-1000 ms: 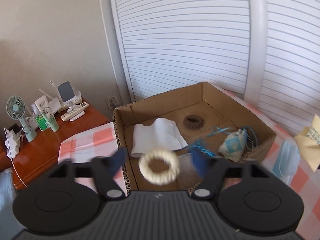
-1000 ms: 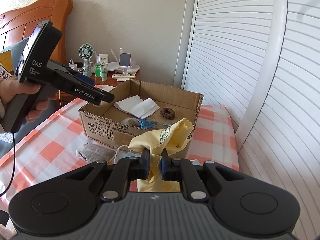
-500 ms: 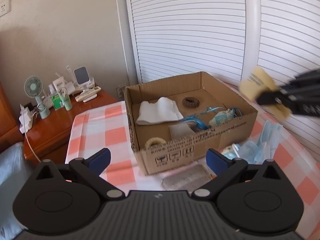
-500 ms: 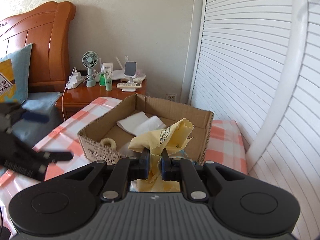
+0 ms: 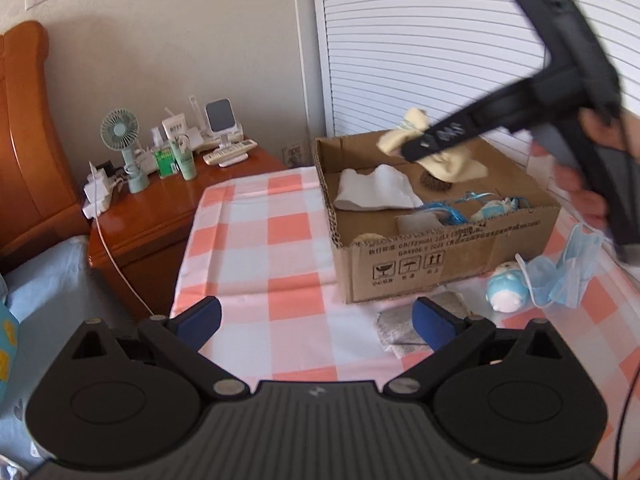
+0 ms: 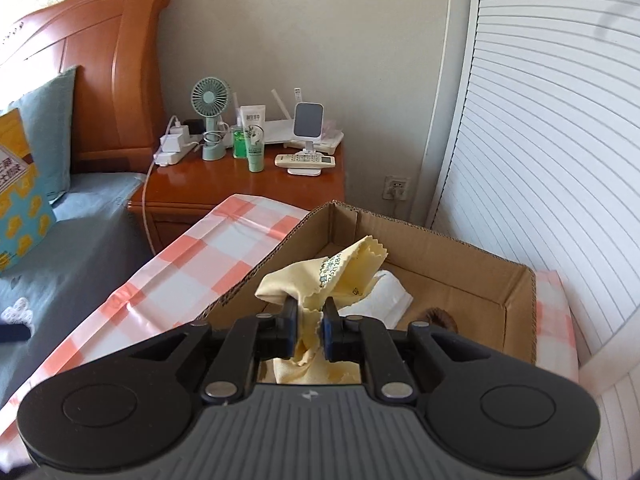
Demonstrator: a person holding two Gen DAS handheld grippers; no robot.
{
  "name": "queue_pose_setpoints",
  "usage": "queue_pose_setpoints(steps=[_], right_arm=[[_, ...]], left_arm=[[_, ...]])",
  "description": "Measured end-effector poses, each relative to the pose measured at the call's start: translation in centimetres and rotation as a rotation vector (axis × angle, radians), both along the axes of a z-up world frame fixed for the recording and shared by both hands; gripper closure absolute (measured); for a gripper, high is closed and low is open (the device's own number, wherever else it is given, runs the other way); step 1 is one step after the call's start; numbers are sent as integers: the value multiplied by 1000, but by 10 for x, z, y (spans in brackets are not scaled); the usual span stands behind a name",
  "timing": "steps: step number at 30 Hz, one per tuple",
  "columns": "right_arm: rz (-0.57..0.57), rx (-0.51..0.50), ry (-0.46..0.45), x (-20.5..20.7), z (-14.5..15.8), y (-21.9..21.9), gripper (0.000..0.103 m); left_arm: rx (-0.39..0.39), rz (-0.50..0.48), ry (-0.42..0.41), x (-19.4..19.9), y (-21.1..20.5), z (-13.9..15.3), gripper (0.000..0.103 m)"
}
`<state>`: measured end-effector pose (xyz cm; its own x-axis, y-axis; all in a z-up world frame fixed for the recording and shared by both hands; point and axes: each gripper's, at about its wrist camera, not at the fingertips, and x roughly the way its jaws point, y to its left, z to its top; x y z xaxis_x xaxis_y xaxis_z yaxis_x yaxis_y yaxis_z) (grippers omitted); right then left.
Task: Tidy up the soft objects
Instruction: 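Carry the scrunchie and yellow cloth into the box and open both grippers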
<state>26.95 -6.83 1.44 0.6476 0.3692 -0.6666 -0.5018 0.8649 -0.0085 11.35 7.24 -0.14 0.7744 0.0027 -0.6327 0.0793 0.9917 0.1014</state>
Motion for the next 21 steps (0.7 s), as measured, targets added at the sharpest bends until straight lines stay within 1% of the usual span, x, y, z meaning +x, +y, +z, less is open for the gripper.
queue_pose_setpoints(steps=[1,2,3,4,5,8,15,21], right_arm=[[1,-7,1,5,-2,5,73],[-1,-22,0,8,-4,8,50],[-11,-43,-3,10,-5,10,35],[-24,-55,-11,10,-6,11,12],[-35,-43,-31,9,-6,8,3],[-39,-11,-32,1,-2,-3,0],[-94,-15,-14,-20,5,-31,0],[-201,-36,-15,-51,-1,-64,0]], left_arm=[[-10,-5,8,-1,2,-2,2],[-21,-11,16,-1,3,-3,2],[-29,-15,25,-1,3,-5,2],[-32,-14,30,-2,3,-6,2],[-31,-12,33,-2,3,-7,2],[-39,-22,37,-3,2,-8,2],[-44,-45,37,-5,-6,-8,2],[-43,-57,29,-10,-11,-5,2]])
